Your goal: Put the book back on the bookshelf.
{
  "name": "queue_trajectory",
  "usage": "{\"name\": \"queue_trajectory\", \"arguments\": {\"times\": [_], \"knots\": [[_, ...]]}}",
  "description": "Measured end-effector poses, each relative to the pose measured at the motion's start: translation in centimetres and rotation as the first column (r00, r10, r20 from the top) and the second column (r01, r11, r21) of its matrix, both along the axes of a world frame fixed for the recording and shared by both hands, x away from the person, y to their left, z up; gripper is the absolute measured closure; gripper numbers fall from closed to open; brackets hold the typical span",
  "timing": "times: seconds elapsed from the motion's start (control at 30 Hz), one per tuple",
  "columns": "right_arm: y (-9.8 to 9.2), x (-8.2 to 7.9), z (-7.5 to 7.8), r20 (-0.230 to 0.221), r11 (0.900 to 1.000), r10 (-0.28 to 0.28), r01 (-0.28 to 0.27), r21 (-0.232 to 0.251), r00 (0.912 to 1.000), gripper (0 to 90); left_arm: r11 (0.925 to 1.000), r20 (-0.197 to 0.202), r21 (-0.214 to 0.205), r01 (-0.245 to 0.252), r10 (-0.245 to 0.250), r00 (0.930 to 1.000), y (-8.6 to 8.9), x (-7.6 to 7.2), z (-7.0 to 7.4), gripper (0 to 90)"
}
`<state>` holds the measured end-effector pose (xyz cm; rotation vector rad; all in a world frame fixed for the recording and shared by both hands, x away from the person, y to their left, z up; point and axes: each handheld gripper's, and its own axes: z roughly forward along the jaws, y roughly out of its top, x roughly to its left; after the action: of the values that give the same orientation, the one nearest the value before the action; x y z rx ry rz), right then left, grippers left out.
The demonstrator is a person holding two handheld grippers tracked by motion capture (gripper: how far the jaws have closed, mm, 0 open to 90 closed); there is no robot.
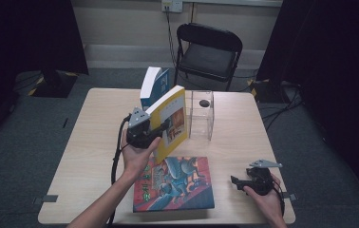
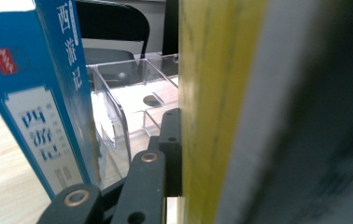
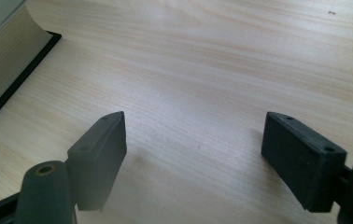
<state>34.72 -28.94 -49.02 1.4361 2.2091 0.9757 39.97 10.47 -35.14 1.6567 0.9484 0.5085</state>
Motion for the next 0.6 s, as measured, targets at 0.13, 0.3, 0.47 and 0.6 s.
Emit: {"name": "queue_trajectory", "arguments": {"times": [0.13, 0.3, 0.47, 0.6], "knots": [[0.4, -0.1, -0.5, 0.055, 0.9993, -0.005, 0.007, -0.036, 0.9985, 19.4, 0.9987, 0.001, 0.027, -0.043, 0.043, 0.9991, -0.9, 1.3, -0.2, 75.8], [1.0, -0.2, -0.9, 0.09, 0.9978, -0.012, 0.018, -0.064, 0.9958, 15.3, 0.9976, 0.001, 0.03, -0.063, 0.063, 0.998, -1.9, 2.4, -0.8, 75.8], [1.0, -0.2, -0.9, 0.09, 0.9978, -0.012, 0.017, -0.063, 0.9959, 15.2, 0.9962, -0.02, 0.043, -0.075, 0.076, 0.9969, -2.8, 3.7, -1.6, 75.8], [1.0, -0.2, -0.9, 0.09, 0.9978, -0.012, 0.017, -0.064, 0.9959, 15.2, 0.9925, -0.03, 0.078, -0.094, 0.096, 0.9949, -3.4, 4.9, -2.6, 75.8]]}}
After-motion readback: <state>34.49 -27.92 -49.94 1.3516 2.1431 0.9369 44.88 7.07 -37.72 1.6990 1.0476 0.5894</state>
